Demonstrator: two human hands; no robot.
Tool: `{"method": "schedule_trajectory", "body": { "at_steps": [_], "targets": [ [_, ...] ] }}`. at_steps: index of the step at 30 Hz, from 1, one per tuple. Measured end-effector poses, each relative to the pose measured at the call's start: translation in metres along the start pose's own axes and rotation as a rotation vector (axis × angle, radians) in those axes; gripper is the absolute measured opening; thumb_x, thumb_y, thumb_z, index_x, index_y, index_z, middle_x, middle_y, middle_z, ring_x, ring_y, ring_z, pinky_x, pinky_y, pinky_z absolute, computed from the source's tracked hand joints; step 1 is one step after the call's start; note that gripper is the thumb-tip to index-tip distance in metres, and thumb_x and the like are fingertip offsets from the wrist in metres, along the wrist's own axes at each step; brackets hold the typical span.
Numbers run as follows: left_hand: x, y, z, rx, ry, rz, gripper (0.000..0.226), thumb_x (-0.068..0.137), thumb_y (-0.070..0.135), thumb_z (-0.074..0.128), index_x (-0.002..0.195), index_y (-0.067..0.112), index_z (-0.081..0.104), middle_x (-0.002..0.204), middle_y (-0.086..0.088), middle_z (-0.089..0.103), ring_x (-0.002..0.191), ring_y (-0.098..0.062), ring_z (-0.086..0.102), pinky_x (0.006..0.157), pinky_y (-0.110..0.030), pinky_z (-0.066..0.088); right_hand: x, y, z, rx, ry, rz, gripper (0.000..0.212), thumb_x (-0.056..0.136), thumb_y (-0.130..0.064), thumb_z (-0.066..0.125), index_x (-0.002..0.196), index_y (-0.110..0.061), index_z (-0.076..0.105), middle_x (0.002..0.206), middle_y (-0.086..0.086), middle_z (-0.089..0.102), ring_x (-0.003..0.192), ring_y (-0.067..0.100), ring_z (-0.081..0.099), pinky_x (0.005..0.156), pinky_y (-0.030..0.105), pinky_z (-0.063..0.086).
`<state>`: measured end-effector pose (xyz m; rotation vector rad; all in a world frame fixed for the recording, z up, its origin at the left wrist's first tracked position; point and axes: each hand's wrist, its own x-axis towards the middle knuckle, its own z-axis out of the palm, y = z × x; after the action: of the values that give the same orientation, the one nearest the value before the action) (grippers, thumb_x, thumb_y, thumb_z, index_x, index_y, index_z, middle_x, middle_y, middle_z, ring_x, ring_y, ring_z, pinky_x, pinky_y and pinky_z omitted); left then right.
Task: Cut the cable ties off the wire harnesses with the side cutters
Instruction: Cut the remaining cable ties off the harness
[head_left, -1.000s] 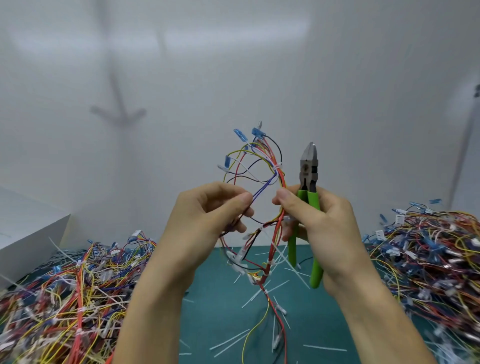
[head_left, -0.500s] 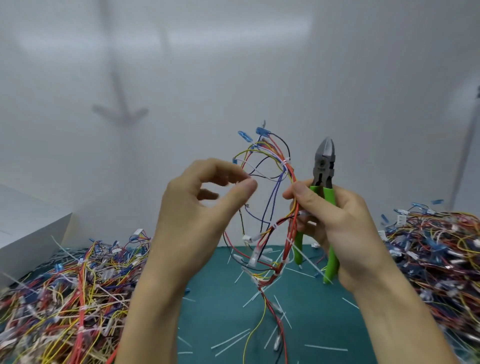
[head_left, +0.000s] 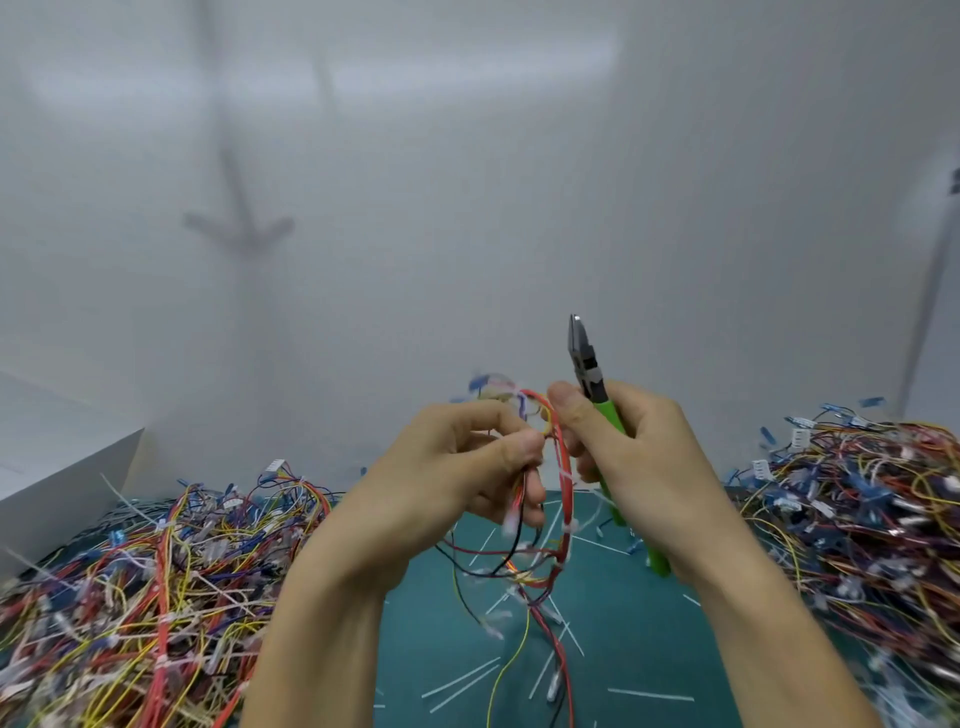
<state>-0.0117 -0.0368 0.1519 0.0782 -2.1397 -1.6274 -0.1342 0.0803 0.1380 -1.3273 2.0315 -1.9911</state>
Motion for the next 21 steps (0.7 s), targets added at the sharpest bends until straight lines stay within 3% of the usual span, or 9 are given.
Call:
{"method": "schedule_trajectory", "body": {
  "at_steps": [2,5,8,11,14,17,21],
  "targets": [
    [0.004,-0.003,0.002,-0.107,0.099,-0.055,0.022,0.096,0.022,0.056,0.089,0.002,0.062,0.075,-0.007,0.073,0.062,-0.017,0.070,0.053,-0.018,0.051,0.001,0.001,0.002,-0.014,0.056,0.018,0.064,0.080,-0.074,0.053,0.080,-0.011,0.064,0.060,-0.005,0.054,0.064,0.022,0.052,0.072,0.054,0.050],
    [0.010,-0.008,0.001,-0.299,0.272,-0.106,0.026,0.096,0.021,0.057,0.099,-0.004,0.063,0.083,-0.009,0.077,0.069,-0.017,0.075,0.054,-0.018,0.054,0.000,-0.001,0.000,-0.057,0.136,0.017,0.073,0.073,-0.080,0.044,0.085,-0.010,0.066,0.062,-0.001,0.058,0.074,0.035,0.059,0.076,0.059,0.052],
    [0.013,-0.011,-0.001,-0.441,0.357,-0.088,0.021,0.097,0.014,0.055,0.101,-0.005,0.064,0.088,-0.012,0.077,0.074,-0.019,0.076,0.058,-0.020,0.058,0.000,-0.002,-0.005,-0.150,0.196,-0.014,0.078,0.073,-0.079,0.038,0.088,-0.008,0.064,0.075,0.012,0.065,0.076,0.034,0.061,0.074,0.053,0.053],
    [0.013,-0.011,-0.005,-0.502,0.420,-0.055,0.015,0.097,0.009,0.053,0.096,-0.001,0.064,0.091,-0.013,0.077,0.074,-0.019,0.076,0.062,-0.023,0.059,0.000,-0.001,-0.009,-0.247,0.249,-0.014,0.073,0.075,-0.077,0.033,0.087,-0.012,0.063,0.078,0.012,0.067,0.078,0.029,0.062,0.072,0.039,0.051],
    [0.013,-0.012,-0.007,-0.478,0.473,-0.038,0.012,0.098,0.006,0.052,0.095,0.000,0.061,0.091,-0.013,0.077,0.076,-0.021,0.076,0.063,-0.023,0.059,0.000,-0.003,-0.014,-0.312,0.154,0.008,0.075,0.071,-0.080,0.031,0.085,-0.014,0.064,0.075,0.008,0.067,0.076,0.026,0.063,0.073,0.040,0.051],
    [0.013,-0.013,-0.008,-0.433,0.476,-0.026,0.009,0.099,0.006,0.053,0.094,0.003,0.059,0.092,-0.013,0.077,0.078,-0.022,0.076,0.063,-0.024,0.059,-0.001,-0.004,-0.014,-0.351,-0.013,0.044,0.066,0.074,-0.081,0.036,0.081,-0.021,0.064,0.069,-0.003,0.069,0.066,0.012,0.063,0.070,0.039,0.053],
    [0.013,-0.014,-0.004,-0.314,0.421,-0.006,0.008,0.098,0.008,0.055,0.097,0.005,0.062,0.089,-0.007,0.078,0.071,-0.016,0.074,0.066,-0.025,0.060,-0.003,0.001,-0.005,-0.450,-0.135,0.042,0.065,0.077,-0.076,0.038,0.079,-0.017,0.064,0.070,-0.003,0.071,0.068,0.018,0.064,0.070,0.041,0.055]
  ]
}}
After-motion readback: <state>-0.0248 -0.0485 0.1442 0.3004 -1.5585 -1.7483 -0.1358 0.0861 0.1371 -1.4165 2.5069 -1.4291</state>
